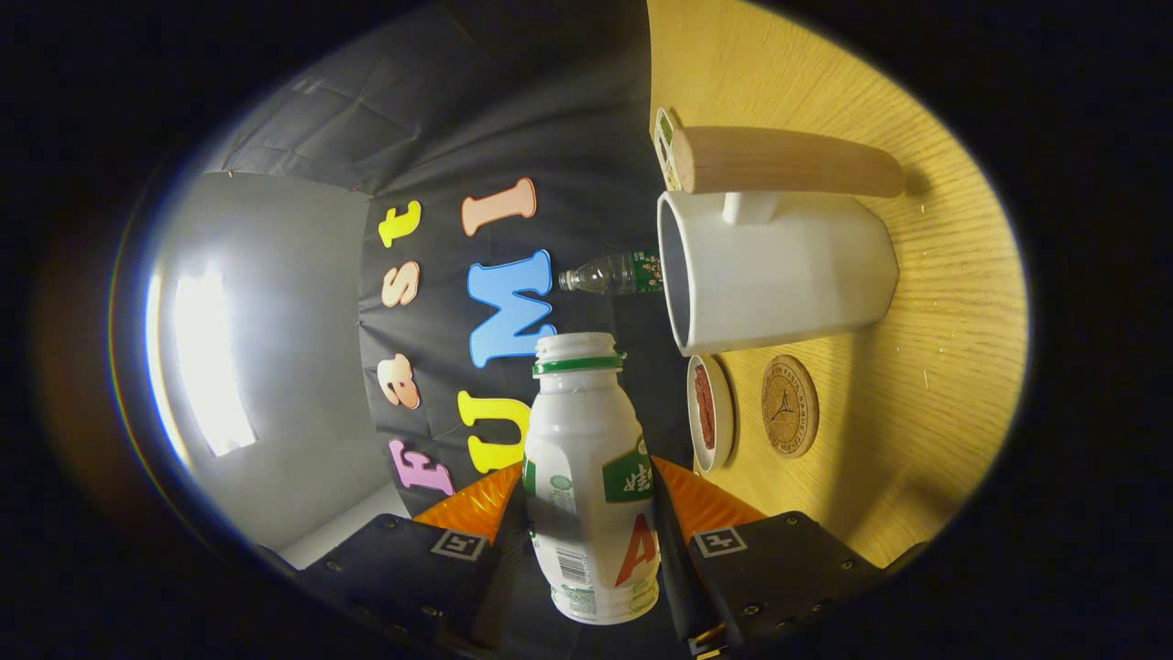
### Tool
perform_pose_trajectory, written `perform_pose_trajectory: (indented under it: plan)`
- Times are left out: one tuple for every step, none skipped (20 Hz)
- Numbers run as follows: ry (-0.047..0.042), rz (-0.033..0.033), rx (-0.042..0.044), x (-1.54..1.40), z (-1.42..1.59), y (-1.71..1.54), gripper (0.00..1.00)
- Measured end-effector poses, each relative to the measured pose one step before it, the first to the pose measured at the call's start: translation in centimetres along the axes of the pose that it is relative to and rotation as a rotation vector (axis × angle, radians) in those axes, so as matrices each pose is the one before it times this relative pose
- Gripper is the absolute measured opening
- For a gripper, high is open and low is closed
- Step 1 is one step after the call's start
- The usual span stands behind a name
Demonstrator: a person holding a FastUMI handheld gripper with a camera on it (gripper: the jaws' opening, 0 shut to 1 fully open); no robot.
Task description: Take the bottle from table, then pour the juice into the cup, finally place the bottle on the coaster
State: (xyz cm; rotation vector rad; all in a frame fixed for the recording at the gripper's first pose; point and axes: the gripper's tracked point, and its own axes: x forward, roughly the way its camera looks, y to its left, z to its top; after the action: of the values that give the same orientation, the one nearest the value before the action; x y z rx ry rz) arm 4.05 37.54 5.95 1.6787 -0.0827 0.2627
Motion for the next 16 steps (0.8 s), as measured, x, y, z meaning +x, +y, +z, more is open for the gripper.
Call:
perform_pose_trajectory:
  plan:
    - [-0.00072,0.00022,0.00801,-0.173,-0.13,-0.021,0.67]
    - [-0.00488,0.00153,0.01034,0.055,0.2,-0.014,0.67]
    - [-0.00337,0.00211,0.01037,0.163,0.163,0.072,0.67]
    - [-0.00338,0.00004,0.00786,-0.013,0.202,-0.025,0.67]
    - [-0.00177,0.00052,0.00439,-0.235,-0.164,0.013,0.67]
    - [-0.00096,0.00014,0.00349,-0.095,0.092,-0.03,0.67]
    - [-0.0004,0.00039,0.0037,0.188,-0.054,0.199,0.67]
    - [-0.0028,0.00043,0.00467,-0.089,-0.013,0.051,0.67]
    - [-0.00355,0.00007,0.00777,0.087,0.216,0.008,0.67]
    - [-0.00136,0.00455,0.00839,0.061,-0.013,0.076,0.67]
    - [-0.00432,0.00249,0.00984,0.029,-0.052,0.191,0.67]
    - [-0.00241,0.00077,0.00945,0.074,0.076,0.018,0.67]
    - [-0.00211,-0.00006,0.00732,-0.132,0.06,0.006,0.67]
    - [-0.00275,0.00083,0.00457,-0.081,0.026,0.079,0.67]
    - [-0.00122,-0.00239,0.00191,0.015,0.032,-0.036,0.67]
    - [-0.0011,-0.00182,0.00094,0.079,0.124,-0.054,0.67]
